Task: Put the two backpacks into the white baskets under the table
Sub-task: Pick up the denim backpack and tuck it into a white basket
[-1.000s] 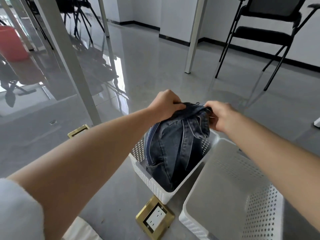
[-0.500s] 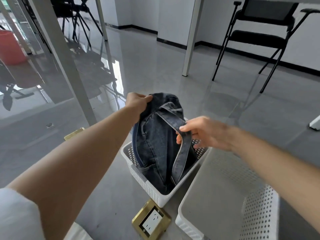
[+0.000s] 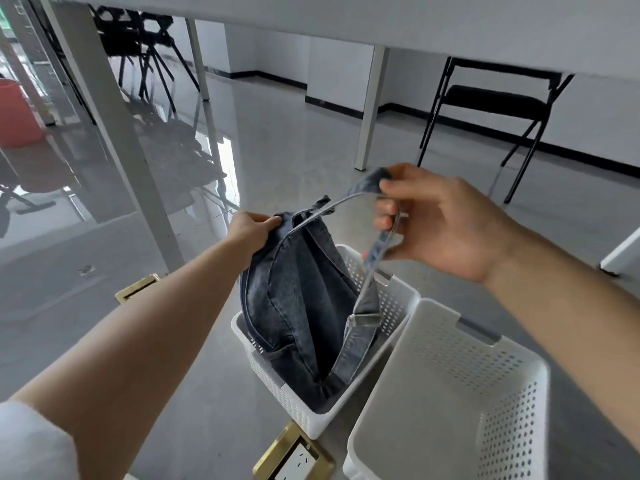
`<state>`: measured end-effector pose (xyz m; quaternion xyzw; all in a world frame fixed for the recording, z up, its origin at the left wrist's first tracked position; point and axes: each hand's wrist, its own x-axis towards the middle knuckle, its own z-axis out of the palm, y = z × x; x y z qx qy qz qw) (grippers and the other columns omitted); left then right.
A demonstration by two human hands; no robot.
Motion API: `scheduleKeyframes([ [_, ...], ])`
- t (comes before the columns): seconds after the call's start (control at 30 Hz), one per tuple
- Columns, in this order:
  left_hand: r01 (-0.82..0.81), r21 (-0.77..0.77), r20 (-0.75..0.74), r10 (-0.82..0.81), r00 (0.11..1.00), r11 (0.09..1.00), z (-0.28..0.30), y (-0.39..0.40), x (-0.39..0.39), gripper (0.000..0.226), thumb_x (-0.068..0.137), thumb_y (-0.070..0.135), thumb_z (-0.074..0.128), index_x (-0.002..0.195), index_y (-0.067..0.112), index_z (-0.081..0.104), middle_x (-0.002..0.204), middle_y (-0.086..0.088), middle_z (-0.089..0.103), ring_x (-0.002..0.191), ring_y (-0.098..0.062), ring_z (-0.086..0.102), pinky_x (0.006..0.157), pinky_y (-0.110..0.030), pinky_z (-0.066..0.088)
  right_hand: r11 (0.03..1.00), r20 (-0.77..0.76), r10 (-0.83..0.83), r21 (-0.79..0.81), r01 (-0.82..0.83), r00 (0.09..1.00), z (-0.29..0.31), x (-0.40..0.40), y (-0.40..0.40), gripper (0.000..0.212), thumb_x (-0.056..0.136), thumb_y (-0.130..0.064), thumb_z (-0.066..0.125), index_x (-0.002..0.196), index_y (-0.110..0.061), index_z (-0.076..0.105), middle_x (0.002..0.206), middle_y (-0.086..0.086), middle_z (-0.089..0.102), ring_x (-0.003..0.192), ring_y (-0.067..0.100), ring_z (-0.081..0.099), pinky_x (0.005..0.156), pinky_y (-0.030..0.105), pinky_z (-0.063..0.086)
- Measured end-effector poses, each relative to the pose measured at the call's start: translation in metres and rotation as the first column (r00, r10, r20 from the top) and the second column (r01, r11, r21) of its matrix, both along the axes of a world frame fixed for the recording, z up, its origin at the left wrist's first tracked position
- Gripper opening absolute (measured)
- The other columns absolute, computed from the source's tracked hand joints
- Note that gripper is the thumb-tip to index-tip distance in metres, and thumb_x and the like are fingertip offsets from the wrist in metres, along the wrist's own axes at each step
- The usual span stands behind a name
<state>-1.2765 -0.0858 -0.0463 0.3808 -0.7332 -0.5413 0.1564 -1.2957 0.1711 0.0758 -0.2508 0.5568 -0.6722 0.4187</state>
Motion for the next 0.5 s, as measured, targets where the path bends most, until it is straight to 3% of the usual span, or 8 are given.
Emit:
scheduleKeyframes([
  [0.07, 0.056, -0.079, 0.017, -0.055, 0.998, 0.995, 0.005, 0.004, -0.005, 0.027, 0.088, 0.032, 0.066, 0.104, 0.012, 0.075, 0.092, -0.011, 0.073, 0.083, -0.027, 0.066, 0.09, -0.038, 0.055, 0.99, 0.199, -0.065, -0.106, 0.088, 0.978, -0.01, 0.011, -0.01, 0.009, 0.08, -0.021, 0.063, 0.074, -0.019, 0.056, 0.059, -0.005, 0.036, 0.056, 0.011, 0.039, 0.084, 0.052, 0.053],
  [0.13, 0.064, -0.148, 0.018, -0.062, 0.998, 0.987, 0.009, 0.003, -0.008, 0.026, 0.088, 0.029, 0.066, 0.099, 0.008, 0.077, 0.094, -0.016, 0.075, 0.079, -0.028, 0.065, 0.089, -0.04, 0.056, 0.99, 0.301, 0.005, -0.134, 0.037, 0.954, -0.036, 0.023, -0.024, 0.011, 0.084, -0.024, 0.061, 0.077, -0.019, 0.055, 0.06, -0.006, 0.033, 0.056, 0.01, 0.036, 0.083, 0.051, 0.054],
  [0.2, 0.058, -0.179, 0.022, -0.055, 0.998, 0.982, 0.01, 0.0, -0.009, 0.025, 0.089, 0.026, 0.066, 0.1, 0.006, 0.076, 0.095, -0.017, 0.075, 0.077, -0.026, 0.062, 0.089, -0.04, 0.056, 0.996, 0.1, 0.08, 0.022, -0.083, 0.992, -0.069, 0.029, -0.036, 0.009, 0.088, -0.024, 0.059, 0.081, -0.019, 0.057, 0.065, -0.002, 0.042, 0.061, 0.01, 0.041, 0.078, 0.04, 0.055],
  [0.27, 0.062, -0.194, 0.024, -0.059, 0.998, 0.979, 0.008, -0.004, -0.008, 0.025, 0.088, 0.025, 0.066, 0.101, 0.006, 0.076, 0.095, -0.016, 0.075, 0.076, -0.025, 0.063, 0.088, -0.039, 0.056, 0.974, -0.245, 0.009, 0.221, 0.047, 0.969, -0.107, 0.022, -0.048, 0.009, 0.092, -0.02, 0.059, 0.084, -0.015, 0.061, 0.078, 0.005, 0.055, 0.072, 0.013, 0.051, 0.067, 0.02, 0.048],
  [0.3, 0.061, -0.205, 0.019, -0.058, 0.998, 0.977, 0.006, -0.006, -0.009, 0.024, 0.088, 0.026, 0.066, 0.1, 0.007, 0.076, 0.095, -0.016, 0.075, 0.078, -0.026, 0.064, 0.089, -0.039, 0.056, 0.951, -0.337, -0.058, 0.268, 0.155, 0.94, -0.128, 0.018, -0.053, 0.008, 0.092, -0.017, 0.059, 0.088, -0.012, 0.063, 0.083, 0.006, 0.059, 0.077, 0.015, 0.054, 0.067, 0.018, 0.046],
  [0.37, 0.042, -0.229, 0.007, -0.042, 0.999, 0.972, 0.003, -0.011, -0.01, 0.024, 0.088, 0.026, 0.067, 0.101, 0.009, 0.076, 0.095, -0.015, 0.075, 0.085, -0.03, 0.068, 0.091, -0.04, 0.055, 0.884, -0.414, -0.134, 0.36, 0.298, 0.9, -0.168, 0.008, -0.06, 0.007, 0.093, -0.015, 0.057, 0.094, -0.011, 0.063, 0.082, 0.001, 0.061, 0.084, 0.016, 0.056, 0.077, 0.028, 0.049],
  [0.43, 0.011, -0.234, -0.015, -0.015, 1.0, 0.972, -0.001, -0.014, -0.012, 0.025, 0.089, 0.025, 0.066, 0.104, 0.007, 0.075, 0.09, -0.013, 0.073, 0.086, -0.03, 0.068, 0.091, -0.039, 0.055, 0.79, -0.471, 0.099, 0.573, 0.218, 0.877, -0.2, 0.002, -0.062, 0.007, 0.093, -0.016, 0.056, 0.096, -0.016, 0.062, 0.081, -0.005, 0.06, 0.086, 0.016, 0.056, 0.083, 0.033, 0.049],
  [0.5, -0.006, -0.219, -0.038, -0.002, 0.999, 0.976, -0.004, -0.015, -0.013, 0.027, 0.089, 0.024, 0.065, 0.107, 0.005, 0.074, 0.088, -0.012, 0.071, 0.08, -0.027, 0.064, 0.09, -0.039, 0.056, 0.646, -0.417, 0.366, 0.757, 0.095, 0.832, -0.214, -0.008, -0.059, 0.019, 0.091, -0.014, 0.055, 0.104, -0.016, 0.068, 0.097, 0.0, 0.068, 0.095, 0.018, 0.061, 0.084, 0.029, 0.048],
])
